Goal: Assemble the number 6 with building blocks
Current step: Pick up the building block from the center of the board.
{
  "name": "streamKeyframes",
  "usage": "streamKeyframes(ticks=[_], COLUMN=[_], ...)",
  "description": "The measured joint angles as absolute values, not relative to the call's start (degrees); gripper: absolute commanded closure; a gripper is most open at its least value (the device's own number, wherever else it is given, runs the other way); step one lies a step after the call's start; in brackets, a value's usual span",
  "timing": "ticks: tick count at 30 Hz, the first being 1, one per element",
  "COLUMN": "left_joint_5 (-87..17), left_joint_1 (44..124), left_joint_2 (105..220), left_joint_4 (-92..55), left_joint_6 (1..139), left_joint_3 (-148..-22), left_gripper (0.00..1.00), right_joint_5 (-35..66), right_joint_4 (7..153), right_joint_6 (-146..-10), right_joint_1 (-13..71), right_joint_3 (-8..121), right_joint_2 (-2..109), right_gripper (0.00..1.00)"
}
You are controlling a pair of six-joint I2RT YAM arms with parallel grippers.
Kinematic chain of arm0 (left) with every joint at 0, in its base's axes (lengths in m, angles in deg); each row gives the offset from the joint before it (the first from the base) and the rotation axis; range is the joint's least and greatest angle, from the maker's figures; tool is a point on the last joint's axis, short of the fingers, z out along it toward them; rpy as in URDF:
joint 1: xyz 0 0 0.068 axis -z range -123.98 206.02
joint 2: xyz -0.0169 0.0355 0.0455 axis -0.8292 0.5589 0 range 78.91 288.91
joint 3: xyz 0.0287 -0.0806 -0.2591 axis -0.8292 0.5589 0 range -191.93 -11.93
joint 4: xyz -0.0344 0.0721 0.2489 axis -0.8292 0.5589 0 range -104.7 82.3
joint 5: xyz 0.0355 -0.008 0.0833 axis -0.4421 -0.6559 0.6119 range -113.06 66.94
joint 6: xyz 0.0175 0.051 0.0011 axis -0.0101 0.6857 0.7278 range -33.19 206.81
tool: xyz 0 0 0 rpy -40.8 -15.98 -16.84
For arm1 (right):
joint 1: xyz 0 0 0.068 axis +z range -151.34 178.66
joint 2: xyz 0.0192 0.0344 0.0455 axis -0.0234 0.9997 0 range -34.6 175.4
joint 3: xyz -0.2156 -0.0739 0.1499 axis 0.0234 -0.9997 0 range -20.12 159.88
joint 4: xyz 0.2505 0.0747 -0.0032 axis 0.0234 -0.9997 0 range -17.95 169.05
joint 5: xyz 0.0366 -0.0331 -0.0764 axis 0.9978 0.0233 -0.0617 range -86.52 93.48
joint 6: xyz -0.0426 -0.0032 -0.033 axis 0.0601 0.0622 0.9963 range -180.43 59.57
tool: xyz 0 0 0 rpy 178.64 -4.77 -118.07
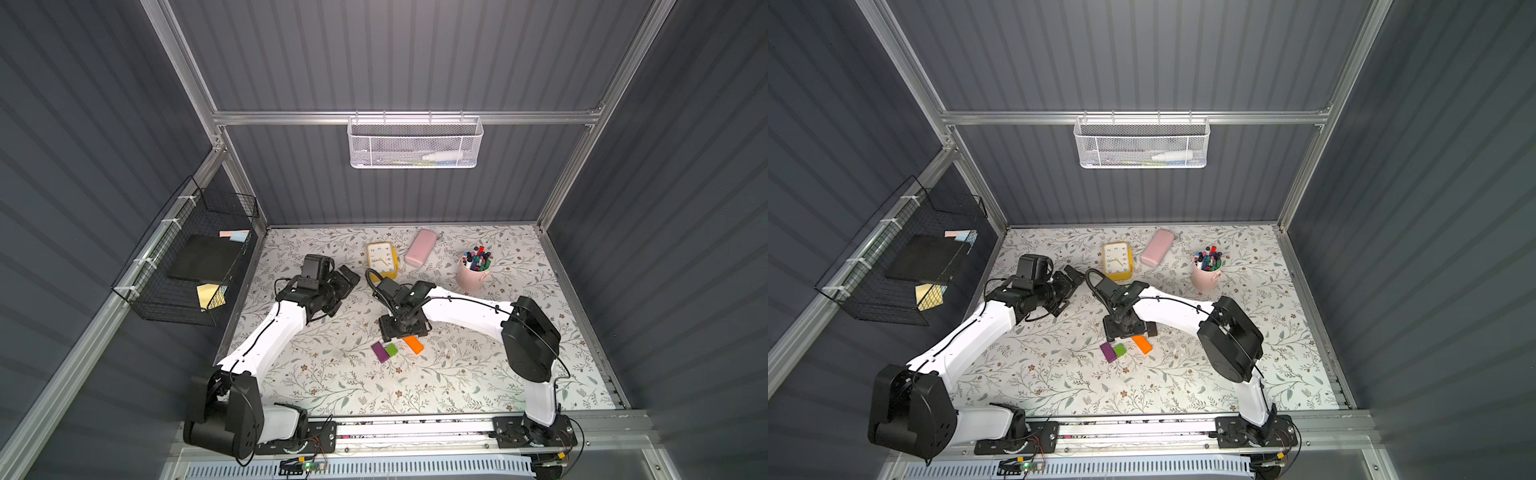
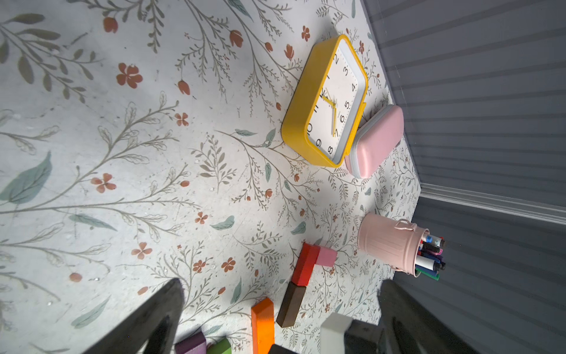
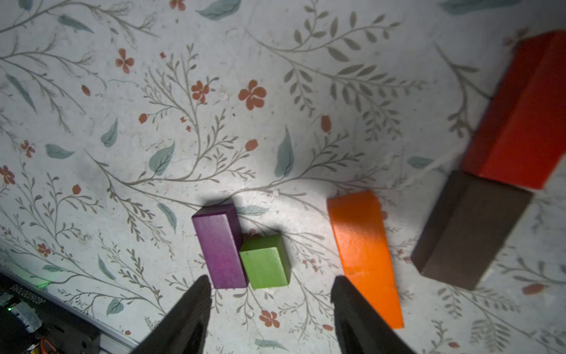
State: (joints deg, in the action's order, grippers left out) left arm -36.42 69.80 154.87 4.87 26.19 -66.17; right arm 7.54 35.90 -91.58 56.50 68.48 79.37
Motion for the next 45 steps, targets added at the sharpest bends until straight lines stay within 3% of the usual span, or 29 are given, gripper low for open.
streamKeyframes(ticks=[20, 45], left_joint_5=[-38.0, -38.15], left_joint_1=[65.34, 65.34], left_joint_2=[149.32, 150.02], left_joint_4=[6.49, 5.81], left_joint_6=[26.17, 26.17], left_joint_3=[-62.0, -61.95], left_gripper=[0.01, 0.01], right_joint_5=[3.78, 0.22], right_joint_4=[34.3, 33.29], right_joint_6=[-90.54, -90.36], right_joint_1=[58.21, 52.66], right_joint_3=[71.3, 68.89], right_joint_2=[83.15, 84.27], right_gripper=[0.35, 0.36])
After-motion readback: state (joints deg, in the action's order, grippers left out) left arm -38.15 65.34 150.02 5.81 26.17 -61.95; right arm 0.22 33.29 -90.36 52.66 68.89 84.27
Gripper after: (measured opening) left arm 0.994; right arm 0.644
